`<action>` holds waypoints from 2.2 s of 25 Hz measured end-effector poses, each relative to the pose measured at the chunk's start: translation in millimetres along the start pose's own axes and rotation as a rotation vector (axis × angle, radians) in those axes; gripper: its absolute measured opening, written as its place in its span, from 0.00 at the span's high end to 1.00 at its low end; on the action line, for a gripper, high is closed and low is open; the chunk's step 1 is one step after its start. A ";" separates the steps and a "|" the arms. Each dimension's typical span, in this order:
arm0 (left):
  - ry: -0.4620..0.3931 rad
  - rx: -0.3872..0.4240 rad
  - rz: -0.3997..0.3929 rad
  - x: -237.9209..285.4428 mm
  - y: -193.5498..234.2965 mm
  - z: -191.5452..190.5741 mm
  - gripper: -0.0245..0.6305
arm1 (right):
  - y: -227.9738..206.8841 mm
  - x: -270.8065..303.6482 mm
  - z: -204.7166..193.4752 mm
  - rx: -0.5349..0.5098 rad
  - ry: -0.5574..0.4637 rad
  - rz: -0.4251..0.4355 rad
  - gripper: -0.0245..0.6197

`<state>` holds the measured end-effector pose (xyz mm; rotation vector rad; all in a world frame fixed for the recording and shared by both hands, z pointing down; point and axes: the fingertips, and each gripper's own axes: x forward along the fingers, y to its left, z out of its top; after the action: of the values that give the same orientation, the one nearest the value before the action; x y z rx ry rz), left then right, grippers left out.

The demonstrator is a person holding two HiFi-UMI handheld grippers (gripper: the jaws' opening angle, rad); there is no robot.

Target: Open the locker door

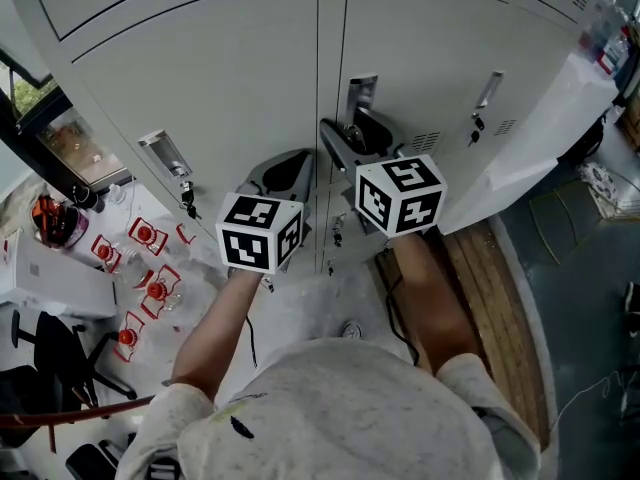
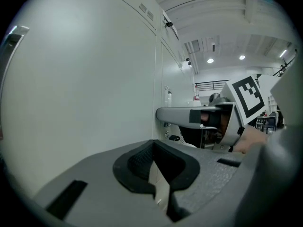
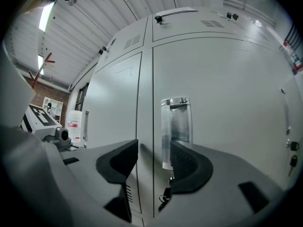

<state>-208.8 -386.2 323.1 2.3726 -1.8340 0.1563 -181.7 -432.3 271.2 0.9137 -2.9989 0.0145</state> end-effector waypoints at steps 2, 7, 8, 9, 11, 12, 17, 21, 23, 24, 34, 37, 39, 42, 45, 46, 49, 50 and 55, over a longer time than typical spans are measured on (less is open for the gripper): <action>0.000 -0.001 0.000 -2.0 0.1 -0.5 0.95 | 0.2 -1.2 0.4 0.004 0.000 -0.005 0.67; -0.001 -0.004 -0.013 -6.0 -2.7 -1.9 0.95 | 2.5 -8.3 0.4 0.009 -0.003 -0.018 0.67; -0.001 -0.005 -0.019 -6.6 -4.0 -2.4 0.95 | 3.1 -10.5 0.3 0.010 -0.004 -0.023 0.67; -0.001 -0.006 -0.024 -7.2 -5.6 -2.9 0.95 | 3.6 -12.9 0.1 0.010 -0.004 -0.028 0.67; -0.001 -0.006 -0.037 -8.1 -9.3 -3.8 0.95 | 4.5 -18.2 -0.1 0.010 -0.005 -0.039 0.67; 0.000 -0.004 -0.044 -8.3 -11.4 -4.2 0.95 | 4.8 -21.1 -0.2 0.011 -0.005 -0.044 0.67; 0.002 0.004 -0.085 -8.0 -24.8 -4.3 0.95 | 6.8 -36.9 -0.3 0.004 -0.008 -0.073 0.67; -0.001 0.016 -0.123 -8.2 -36.3 -2.4 0.95 | 6.9 -50.3 0.0 0.007 -0.017 -0.100 0.67; -0.001 0.019 -0.139 -8.7 -41.0 -2.6 0.95 | 7.3 -56.7 -0.1 0.007 -0.018 -0.109 0.67; 0.000 0.020 -0.148 -8.9 -43.5 -3.2 0.95 | 7.5 -59.9 -0.4 0.007 -0.018 -0.114 0.67; 0.002 0.043 -0.224 -12.8 -63.6 -4.8 0.95 | 5.7 -86.4 -0.4 0.008 -0.039 -0.181 0.67; 0.004 0.048 -0.244 -12.8 -66.0 -6.1 0.95 | 3.8 -93.1 -0.6 0.007 -0.050 -0.210 0.67; 0.003 0.048 -0.259 -12.8 -68.4 -6.4 0.95 | 2.6 -97.2 -0.8 0.002 -0.051 -0.229 0.67; 0.002 0.046 -0.283 -13.8 -73.9 -7.0 0.95 | 1.6 -103.1 -1.5 -0.002 -0.043 -0.250 0.67; 0.000 0.040 -0.308 -14.0 -79.4 -8.1 0.95 | 0.7 -108.5 -1.7 -0.007 -0.038 -0.271 0.68; 0.000 0.037 -0.317 -13.8 -81.5 -8.4 0.95 | 0.1 -110.8 -1.6 -0.009 -0.037 -0.280 0.68; 0.002 0.031 -0.342 -12.4 -89.3 -10.1 0.95 | -2.7 -119.4 -1.3 -0.013 -0.036 -0.310 0.69; 0.005 0.031 -0.351 -11.7 -92.5 -11.0 0.95 | -4.4 -122.8 -1.3 -0.014 -0.037 -0.321 0.70; 0.018 0.034 -0.383 -7.5 -105.9 -15.8 0.95 | -15.0 -137.8 -6.0 -0.003 -0.030 -0.363 0.71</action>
<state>-108.2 -350.1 332.5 2.6784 -1.3441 0.1651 -58.9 -367.8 276.1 1.4526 -2.8077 -0.0059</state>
